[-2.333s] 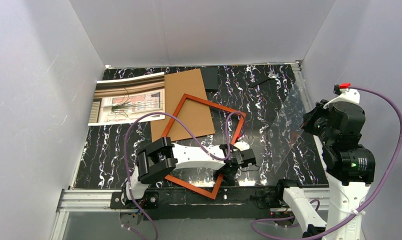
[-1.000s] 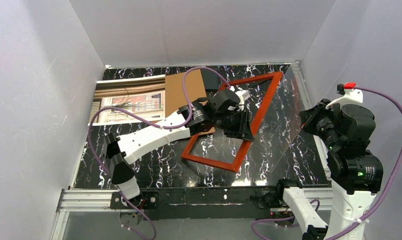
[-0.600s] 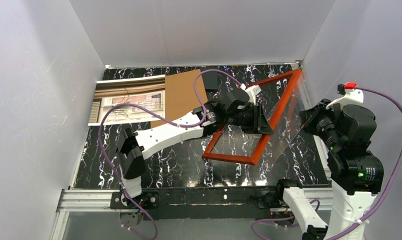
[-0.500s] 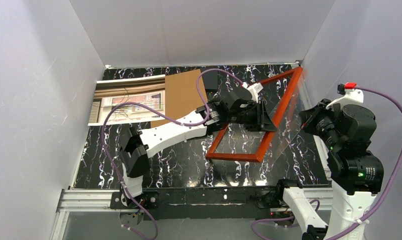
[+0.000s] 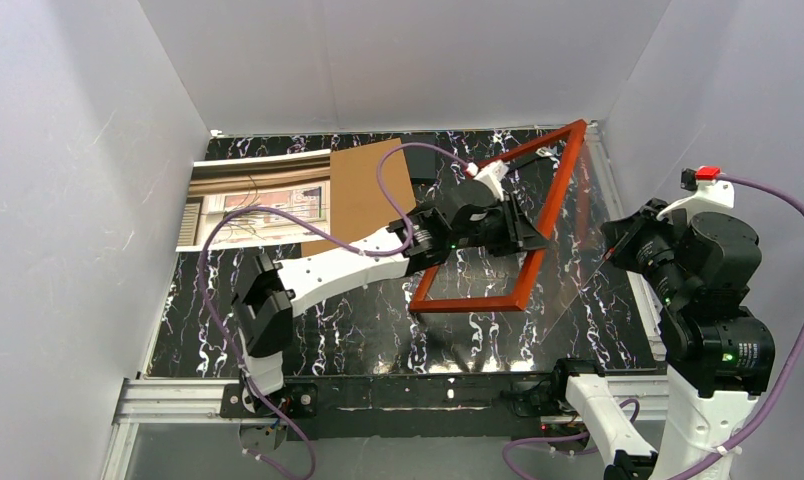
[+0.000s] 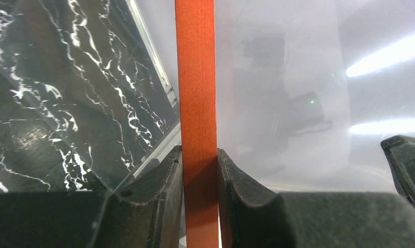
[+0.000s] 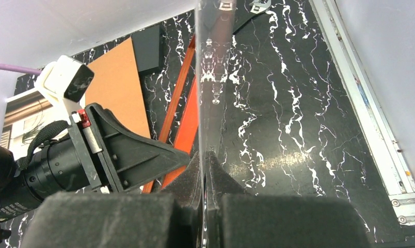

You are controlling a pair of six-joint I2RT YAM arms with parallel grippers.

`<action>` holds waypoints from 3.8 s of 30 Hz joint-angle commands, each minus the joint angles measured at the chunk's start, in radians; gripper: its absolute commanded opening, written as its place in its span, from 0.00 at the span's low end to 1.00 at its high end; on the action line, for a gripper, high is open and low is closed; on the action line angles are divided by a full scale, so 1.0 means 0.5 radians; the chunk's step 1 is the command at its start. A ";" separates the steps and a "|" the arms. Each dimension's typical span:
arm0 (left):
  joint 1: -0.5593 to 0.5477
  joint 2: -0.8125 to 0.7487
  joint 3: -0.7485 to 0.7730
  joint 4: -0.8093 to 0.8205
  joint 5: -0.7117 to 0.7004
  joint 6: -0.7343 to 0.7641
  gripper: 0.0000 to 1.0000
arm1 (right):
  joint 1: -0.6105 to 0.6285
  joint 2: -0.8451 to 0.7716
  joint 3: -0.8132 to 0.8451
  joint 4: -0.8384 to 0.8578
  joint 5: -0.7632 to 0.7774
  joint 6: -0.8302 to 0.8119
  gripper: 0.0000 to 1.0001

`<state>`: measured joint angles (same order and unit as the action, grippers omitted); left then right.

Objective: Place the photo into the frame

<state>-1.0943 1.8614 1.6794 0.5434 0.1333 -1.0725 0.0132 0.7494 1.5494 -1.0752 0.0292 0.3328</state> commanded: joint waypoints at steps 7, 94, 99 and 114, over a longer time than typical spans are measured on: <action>0.176 -0.317 -0.192 0.266 -0.062 -0.033 0.00 | -0.005 -0.009 0.049 0.118 -0.045 0.009 0.01; 0.562 -0.785 -1.218 1.234 -0.208 -0.603 0.00 | -0.005 0.244 -0.293 0.125 -0.569 -0.027 0.01; 0.665 -0.976 -1.369 1.097 -0.226 -0.540 0.00 | -0.005 0.273 -0.268 0.113 -0.572 -0.037 0.01; 0.920 -1.340 -2.055 1.156 -0.407 -0.715 0.00 | -0.005 0.309 -0.316 0.125 -0.611 -0.040 0.01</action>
<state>-0.6632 1.1908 0.7498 1.2213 -0.0082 -1.5154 0.0132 0.9058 1.3655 -1.0458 -0.2523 0.3321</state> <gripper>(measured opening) 0.240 0.029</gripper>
